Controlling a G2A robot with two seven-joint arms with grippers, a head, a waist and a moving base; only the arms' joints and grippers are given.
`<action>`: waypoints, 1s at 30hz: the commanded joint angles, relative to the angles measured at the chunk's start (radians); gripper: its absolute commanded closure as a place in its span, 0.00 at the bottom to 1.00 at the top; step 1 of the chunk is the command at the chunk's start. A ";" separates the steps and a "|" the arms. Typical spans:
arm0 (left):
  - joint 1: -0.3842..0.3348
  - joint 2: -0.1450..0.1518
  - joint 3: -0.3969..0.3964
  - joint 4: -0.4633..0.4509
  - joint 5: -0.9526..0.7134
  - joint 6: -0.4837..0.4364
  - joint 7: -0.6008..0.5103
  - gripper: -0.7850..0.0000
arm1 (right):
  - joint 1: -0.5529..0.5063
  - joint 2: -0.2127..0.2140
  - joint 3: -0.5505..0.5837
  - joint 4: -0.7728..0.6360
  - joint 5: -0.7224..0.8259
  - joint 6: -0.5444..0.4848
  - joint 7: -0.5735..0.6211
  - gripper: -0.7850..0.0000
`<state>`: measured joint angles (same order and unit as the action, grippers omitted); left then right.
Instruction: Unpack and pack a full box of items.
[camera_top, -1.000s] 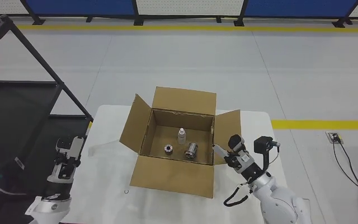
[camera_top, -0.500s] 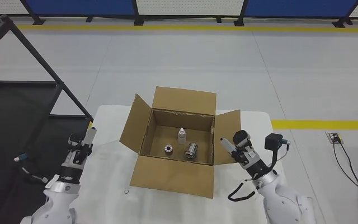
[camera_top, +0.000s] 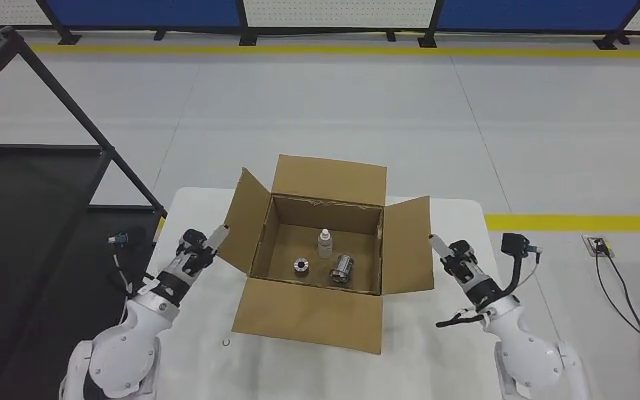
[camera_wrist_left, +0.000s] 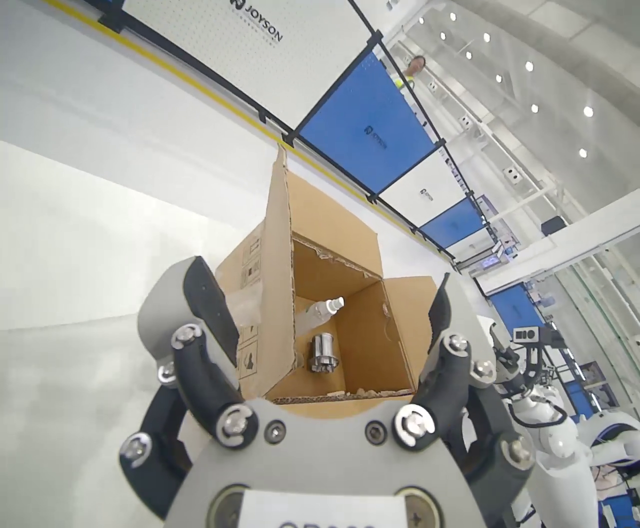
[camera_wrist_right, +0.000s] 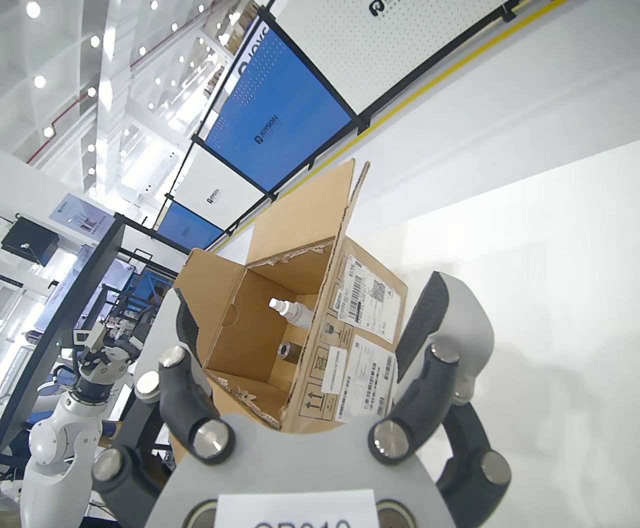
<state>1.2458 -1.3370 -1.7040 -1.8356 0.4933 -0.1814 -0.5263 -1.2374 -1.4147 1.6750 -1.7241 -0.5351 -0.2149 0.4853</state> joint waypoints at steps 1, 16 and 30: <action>0.000 0.002 0.025 -0.005 0.010 -0.002 -0.013 0.00 | 0.014 0.004 -0.006 0.016 0.020 -0.017 0.031 0.00; -0.070 0.009 0.182 0.006 0.097 0.086 -0.073 0.00 | 0.139 0.028 -0.095 0.141 0.278 -0.220 0.246 0.00; -0.152 0.011 0.265 0.067 0.085 0.147 -0.180 0.00 | 0.260 0.032 -0.187 0.287 0.409 -0.220 0.358 0.00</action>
<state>1.0933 -1.3261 -1.4384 -1.7684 0.5783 -0.0344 -0.7069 -0.9778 -1.3830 1.4876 -1.4371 -0.1259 -0.4346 0.8438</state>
